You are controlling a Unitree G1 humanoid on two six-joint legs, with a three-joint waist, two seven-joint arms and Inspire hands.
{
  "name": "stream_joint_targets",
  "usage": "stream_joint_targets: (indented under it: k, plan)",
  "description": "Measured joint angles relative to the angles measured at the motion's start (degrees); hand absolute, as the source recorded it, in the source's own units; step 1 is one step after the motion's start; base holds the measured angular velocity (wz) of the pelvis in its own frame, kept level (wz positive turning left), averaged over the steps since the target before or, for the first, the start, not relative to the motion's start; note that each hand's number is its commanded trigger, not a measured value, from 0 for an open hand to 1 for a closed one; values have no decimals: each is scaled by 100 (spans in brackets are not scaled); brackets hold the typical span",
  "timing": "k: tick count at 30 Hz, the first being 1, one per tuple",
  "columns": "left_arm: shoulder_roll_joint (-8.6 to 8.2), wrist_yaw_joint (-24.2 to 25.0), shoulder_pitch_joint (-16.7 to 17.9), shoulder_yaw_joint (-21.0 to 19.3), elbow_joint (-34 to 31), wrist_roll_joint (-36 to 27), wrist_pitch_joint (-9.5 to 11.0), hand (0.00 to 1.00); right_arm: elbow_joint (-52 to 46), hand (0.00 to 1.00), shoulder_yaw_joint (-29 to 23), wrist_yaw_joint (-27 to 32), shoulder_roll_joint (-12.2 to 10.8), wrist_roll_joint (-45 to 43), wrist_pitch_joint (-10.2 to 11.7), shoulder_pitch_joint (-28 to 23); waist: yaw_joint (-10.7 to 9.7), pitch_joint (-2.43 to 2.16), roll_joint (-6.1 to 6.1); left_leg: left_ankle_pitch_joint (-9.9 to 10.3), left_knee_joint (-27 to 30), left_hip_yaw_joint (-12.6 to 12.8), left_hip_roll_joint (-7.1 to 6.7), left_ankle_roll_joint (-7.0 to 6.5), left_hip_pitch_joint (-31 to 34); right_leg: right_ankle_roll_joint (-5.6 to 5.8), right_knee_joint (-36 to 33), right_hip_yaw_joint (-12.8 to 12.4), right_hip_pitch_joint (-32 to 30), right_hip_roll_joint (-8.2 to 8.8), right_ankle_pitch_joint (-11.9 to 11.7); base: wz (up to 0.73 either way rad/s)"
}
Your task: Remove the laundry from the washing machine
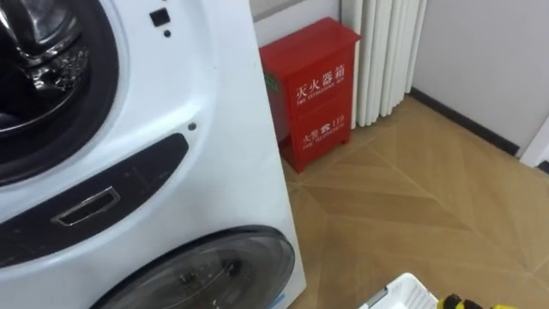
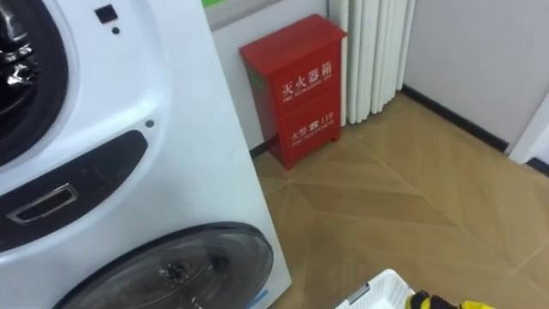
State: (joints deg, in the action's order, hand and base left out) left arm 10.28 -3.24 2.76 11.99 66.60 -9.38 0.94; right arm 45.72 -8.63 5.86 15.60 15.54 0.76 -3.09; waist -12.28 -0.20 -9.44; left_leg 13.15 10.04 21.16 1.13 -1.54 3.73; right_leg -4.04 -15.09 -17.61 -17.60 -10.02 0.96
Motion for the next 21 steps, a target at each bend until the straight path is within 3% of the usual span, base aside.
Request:
stream_joint_targets:
  k: [3,4,8,15,16,18,21]
  plan:
    - [-120,20,-92,15,134,-12,10,0,474,100,70,134,-13,-7,119,307,23,-23,-58,-27,10,-85,-11,0,157,14,-64,68,-152,25,39,14]
    - [-149,20,-109,37,176,-23,10,0,623,100,84,204,-22,2,126,442,28,1,-82,-36,24,-110,-13,0,214,10,-68,93,-199,36,35,14]
    - [-187,20,-199,189,233,-225,11,0,844,100,119,458,-59,12,155,682,87,2,-184,-98,89,-178,-35,-4,391,-20,-69,103,-358,55,23,13]
    - [-290,19,-551,362,441,-587,22,0,1122,100,113,818,-76,11,299,1004,160,36,-204,-166,102,-308,-126,-60,561,28,-189,118,-578,125,67,6]
    - [-291,19,-572,400,441,-635,24,0,1121,76,114,873,-82,12,324,1015,170,37,-206,-174,102,-308,-143,-70,594,40,-221,117,-630,136,75,0]
    - [-293,19,-582,415,441,-682,33,0,1121,0,117,968,-91,31,327,1054,168,50,-192,-189,102,-308,-179,-88,638,84,-334,114,-725,156,136,0]
    - [-295,19,-603,495,443,-682,40,0,1137,0,121,1077,-93,155,350,1094,172,78,-181,-197,126,-305,-211,-102,683,104,-415,113,-797,182,164,0]
